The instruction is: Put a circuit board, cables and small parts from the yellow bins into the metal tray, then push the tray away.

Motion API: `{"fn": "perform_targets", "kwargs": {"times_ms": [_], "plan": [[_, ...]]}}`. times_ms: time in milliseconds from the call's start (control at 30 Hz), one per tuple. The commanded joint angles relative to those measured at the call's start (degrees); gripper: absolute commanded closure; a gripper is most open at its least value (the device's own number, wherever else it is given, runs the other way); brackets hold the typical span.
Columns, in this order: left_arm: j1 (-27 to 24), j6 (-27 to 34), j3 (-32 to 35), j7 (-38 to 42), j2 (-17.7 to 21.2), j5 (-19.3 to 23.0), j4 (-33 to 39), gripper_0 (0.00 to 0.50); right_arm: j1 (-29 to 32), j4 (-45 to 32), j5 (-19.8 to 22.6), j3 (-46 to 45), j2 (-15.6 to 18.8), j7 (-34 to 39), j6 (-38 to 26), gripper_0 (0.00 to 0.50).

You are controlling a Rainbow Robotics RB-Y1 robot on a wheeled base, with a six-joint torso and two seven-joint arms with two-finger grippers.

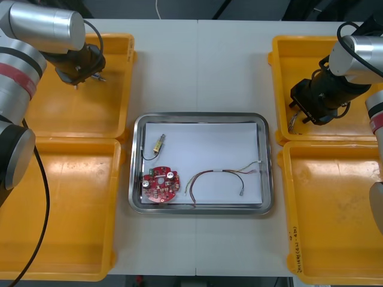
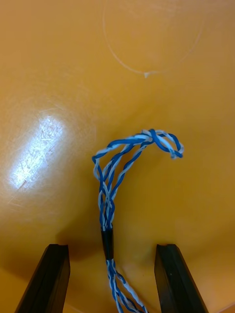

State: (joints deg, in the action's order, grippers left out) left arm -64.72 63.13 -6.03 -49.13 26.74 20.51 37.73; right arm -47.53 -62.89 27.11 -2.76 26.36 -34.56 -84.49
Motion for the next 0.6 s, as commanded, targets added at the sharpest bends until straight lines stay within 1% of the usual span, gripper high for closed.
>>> {"fn": "perform_targets", "kwargs": {"times_ms": [33, 367, 400, 433, 467, 500, 533, 567, 600], "plan": [[-3.4, -2.7, -3.2, 1.8, -0.9, -0.5, -1.5, 0.000, 1.0, -0.8, 0.3, 1.3, -0.7, 4.0, 0.6, 0.000], [-3.4, -3.5, -4.3, 2.3, -1.2, -0.6, -2.6, 0.000, 1.9, -0.8, 0.3, 2.0, -0.7, 4.1, 1.3, 0.000], [-3.4, -3.5, -4.3, 2.3, -1.2, -0.5, -2.6, 0.023, 1.9, -0.8, 0.3, 2.0, -0.7, 4.2, 1.3, 0.000], [-3.4, -3.5, -4.4, 2.3, -1.2, -0.5, -2.6, 0.293, 2.0, -0.8, 0.4, 2.0, -0.7, 4.2, 1.3, 0.000], [-3.4, -3.5, -4.4, 2.3, -1.2, -0.4, -2.6, 0.433, 1.9, -0.8, 0.5, 2.0, -0.7, 4.2, 1.3, 0.000], [-3.4, -3.5, -4.4, 2.4, -1.2, -0.4, -2.6, 0.499, 2.0, -0.8, 0.5, 2.1, -0.7, 4.2, 1.3, 0.000], [-3.4, -3.5, -4.4, 2.4, -1.2, -0.3, -2.6, 0.500, 2.1, -0.8, 0.6, 2.1, -0.7, 4.2, 1.3, 0.000], [-3.4, -3.5, -4.4, 2.3, -1.2, -0.3, -2.6, 0.500, 2.1, -0.8, 0.6, 2.1, -0.7, 4.2, 1.3, 0.065], [-3.4, -3.5, -4.4, 2.3, -1.2, -0.3, -2.6, 0.500, 2.2, -0.8, 0.7, 2.2, -0.7, 4.2, 1.4, 0.295]]}}
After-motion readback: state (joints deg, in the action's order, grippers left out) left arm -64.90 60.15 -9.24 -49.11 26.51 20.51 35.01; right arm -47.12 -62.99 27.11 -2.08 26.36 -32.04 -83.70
